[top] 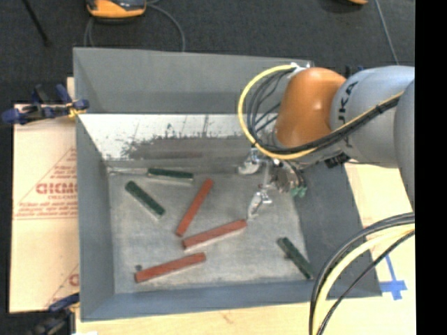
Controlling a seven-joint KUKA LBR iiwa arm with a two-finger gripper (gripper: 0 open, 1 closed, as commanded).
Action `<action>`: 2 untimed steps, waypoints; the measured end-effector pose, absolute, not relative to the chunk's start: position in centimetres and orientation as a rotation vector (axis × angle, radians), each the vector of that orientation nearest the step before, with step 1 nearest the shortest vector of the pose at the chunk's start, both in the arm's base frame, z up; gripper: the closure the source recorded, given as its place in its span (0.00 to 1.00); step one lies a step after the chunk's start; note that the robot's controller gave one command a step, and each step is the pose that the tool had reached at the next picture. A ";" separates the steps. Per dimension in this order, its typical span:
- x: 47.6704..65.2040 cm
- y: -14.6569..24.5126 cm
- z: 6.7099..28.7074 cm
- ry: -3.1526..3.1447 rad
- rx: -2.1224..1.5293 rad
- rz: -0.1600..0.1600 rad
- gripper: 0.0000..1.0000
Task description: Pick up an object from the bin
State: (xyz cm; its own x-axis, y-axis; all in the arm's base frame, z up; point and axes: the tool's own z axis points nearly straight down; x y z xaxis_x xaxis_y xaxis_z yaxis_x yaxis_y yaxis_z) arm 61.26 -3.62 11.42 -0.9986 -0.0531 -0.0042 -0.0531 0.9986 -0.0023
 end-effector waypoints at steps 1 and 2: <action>60.9 -0.3 9.1 3.145 -0.143 -0.005 0.00; 61.1 -0.4 9.3 3.135 -0.153 -0.004 0.00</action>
Offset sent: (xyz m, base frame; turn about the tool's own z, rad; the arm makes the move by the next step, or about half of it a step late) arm -0.0754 0.0109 -0.0442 -0.1524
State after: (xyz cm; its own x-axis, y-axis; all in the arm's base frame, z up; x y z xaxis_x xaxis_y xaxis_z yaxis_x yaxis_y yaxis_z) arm 61.07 -0.36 9.29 -0.9953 -0.0971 -0.0028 -0.0971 0.9953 -0.0024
